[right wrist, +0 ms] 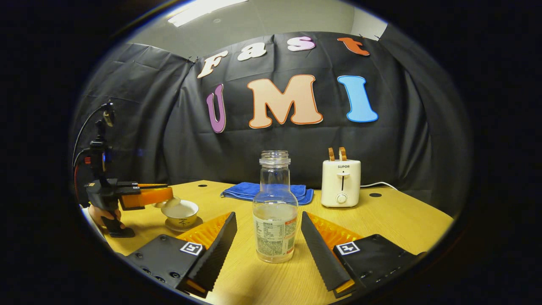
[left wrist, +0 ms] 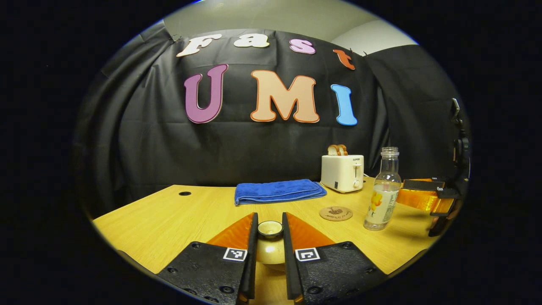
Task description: Open the teacup lid with one hand, grasp the water bottle and pour water into the teacup with the other hand; after pouring, place the water bottle on the coaster and then close the teacup lid.
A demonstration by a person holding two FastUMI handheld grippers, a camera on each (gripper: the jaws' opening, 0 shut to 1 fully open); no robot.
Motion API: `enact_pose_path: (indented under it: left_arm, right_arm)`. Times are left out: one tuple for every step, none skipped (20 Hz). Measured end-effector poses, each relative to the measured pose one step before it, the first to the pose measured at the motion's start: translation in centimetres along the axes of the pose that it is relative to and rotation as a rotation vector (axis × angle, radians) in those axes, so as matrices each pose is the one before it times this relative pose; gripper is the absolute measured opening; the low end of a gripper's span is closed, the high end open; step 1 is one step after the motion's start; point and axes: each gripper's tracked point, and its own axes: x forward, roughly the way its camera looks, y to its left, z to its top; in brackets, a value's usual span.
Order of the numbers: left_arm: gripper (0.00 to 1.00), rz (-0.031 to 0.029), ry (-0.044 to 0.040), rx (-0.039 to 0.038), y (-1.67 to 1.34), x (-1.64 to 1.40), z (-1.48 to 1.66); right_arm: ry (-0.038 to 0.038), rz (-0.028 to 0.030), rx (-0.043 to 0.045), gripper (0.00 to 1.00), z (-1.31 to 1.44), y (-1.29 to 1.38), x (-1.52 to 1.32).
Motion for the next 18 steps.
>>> enact_pose_path:
  left_arm:
    - [0.27, 0.00866, 0.00014, 0.00101, 0.536, -0.293, -0.069]
    - [0.27, 0.00938, 0.00303, -0.00101, 0.584, -0.189, 0.027]
    - [0.27, 0.00737, -0.00272, 0.00072, 0.606, -0.232, 0.004]
    - [0.27, 0.00908, -0.00007, -0.00076, 0.514, -0.162, 0.086]
    - [0.27, 0.00874, 0.00063, 0.00040, 0.573, -0.238, -0.129]
    - [0.27, 0.00832, -0.00094, 0.00055, 0.486, -0.138, 0.043]
    - [0.27, 0.00861, 0.00017, 0.00032, 0.533, -0.074, 0.022]
    - [0.27, 0.00726, 0.00106, 0.00057, 0.435, -0.089, 0.003]
    - [0.27, 0.00705, -0.00008, 0.00049, 0.490, -0.152, -0.032]
    - [0.27, 0.00665, 0.00011, -0.00002, 0.451, -0.126, 0.035]
    - [0.27, 0.00592, -0.00021, 0.00040, 0.436, -0.048, -0.049]
    - [0.27, 0.00571, 0.00081, 0.00028, 0.382, 0.056, 0.025]
    - [0.27, 0.00498, 0.00016, -0.00009, 0.400, -0.177, -0.022]
    - [0.27, 0.00440, -0.00031, 0.00033, 0.353, -0.051, 0.026]
    - [0.27, 0.00482, -0.00005, -0.00009, 0.364, -0.100, -0.064]
    - [0.26, 0.00421, -0.00059, -0.00017, 0.310, 0.014, 0.058]
    - [0.27, -0.00082, 0.00137, -0.00008, 0.127, -0.056, -0.058]
    - [0.27, 0.00028, -0.00147, -0.00002, 0.145, -0.049, 0.073]
  right_arm:
    - [0.00018, -0.00656, 0.00039, 0.95, -0.022, -0.086, 0.170]
    - [-0.00088, -0.00644, -0.00033, 0.95, 0.025, -0.032, 0.328]
    - [-0.00013, -0.00181, 0.00058, 0.95, -0.058, 0.084, 0.404]
    - [0.00146, -0.00148, 0.00068, 0.95, -0.037, 0.043, 0.271]
    - [0.00090, -0.00301, 0.00014, 0.95, -0.034, -0.049, 0.355]
    - [0.00037, -0.00191, -0.00043, 0.95, 0.112, 0.025, 0.322]
    - [0.00096, -0.00274, 0.00010, 0.95, -0.075, -0.028, 0.400]
    - [0.00166, -0.00533, 0.00076, 0.95, 0.002, 0.014, 0.362]
    - [0.00359, -0.00649, 0.00046, 0.95, -0.145, -0.098, 0.186]
    - [0.00429, -0.00848, 0.00041, 0.95, -0.070, -0.129, 0.339]
    - [0.00619, -0.00613, -0.00105, 0.95, -0.091, 0.030, 0.303]
    - [0.01022, -0.00486, -0.00019, 0.95, -0.096, 0.039, 0.305]
    - [0.01716, -0.00772, -0.00062, 0.95, -0.345, -0.084, 0.309]
    - [0.01686, -0.00646, -0.00107, 0.97, -0.270, -0.090, 0.270]
    - [0.02459, -0.00782, -0.00301, 0.95, -0.404, -0.132, 0.291]
    - [0.02070, -0.00199, -0.00194, 0.95, -0.393, 0.031, 0.442]
    - [0.02167, 0.00104, -0.00367, 0.89, -0.290, 0.216, 0.344]
    - [0.02408, 0.00272, -0.00708, 0.83, -0.240, 0.151, 0.219]
